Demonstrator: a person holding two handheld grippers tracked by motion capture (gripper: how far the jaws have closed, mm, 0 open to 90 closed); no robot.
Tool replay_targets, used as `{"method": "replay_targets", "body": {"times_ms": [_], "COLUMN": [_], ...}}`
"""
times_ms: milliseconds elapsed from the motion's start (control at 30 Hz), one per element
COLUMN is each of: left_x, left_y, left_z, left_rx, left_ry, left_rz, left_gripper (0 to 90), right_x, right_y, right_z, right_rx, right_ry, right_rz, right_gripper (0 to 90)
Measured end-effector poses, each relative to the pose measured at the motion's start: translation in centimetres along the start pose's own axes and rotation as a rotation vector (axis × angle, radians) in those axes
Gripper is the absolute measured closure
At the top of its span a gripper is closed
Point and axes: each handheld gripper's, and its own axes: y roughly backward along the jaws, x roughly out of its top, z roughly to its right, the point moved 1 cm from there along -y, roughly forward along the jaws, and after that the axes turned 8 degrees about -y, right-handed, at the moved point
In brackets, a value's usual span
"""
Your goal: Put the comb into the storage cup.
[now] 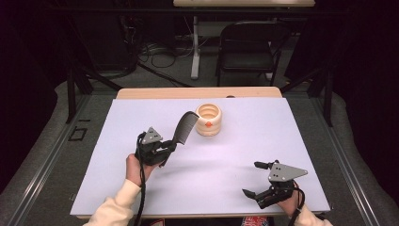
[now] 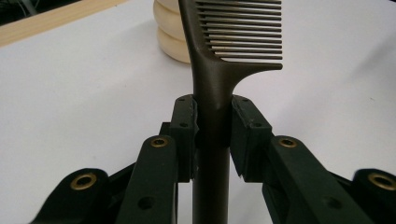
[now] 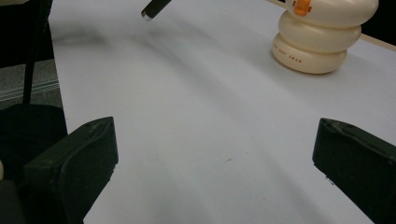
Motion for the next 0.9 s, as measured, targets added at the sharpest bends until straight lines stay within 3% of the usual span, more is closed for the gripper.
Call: {"method": "replay_targets", "body": {"times_ms": [900], "left_x": [1.8], "left_y": [-0.4], "left_z": [-0.5], "left_rx": [0.057], "left_ry": [-0.004], "left_rz": [0.087], "left_gripper": [72.7], "right_x": [0.0], "right_y": [0.0], "right_z": [0.0], "right_rx": [-0.001], "right_ry": [-0.002], "right_rz": [0.002], "right_gripper": [0.0]}}
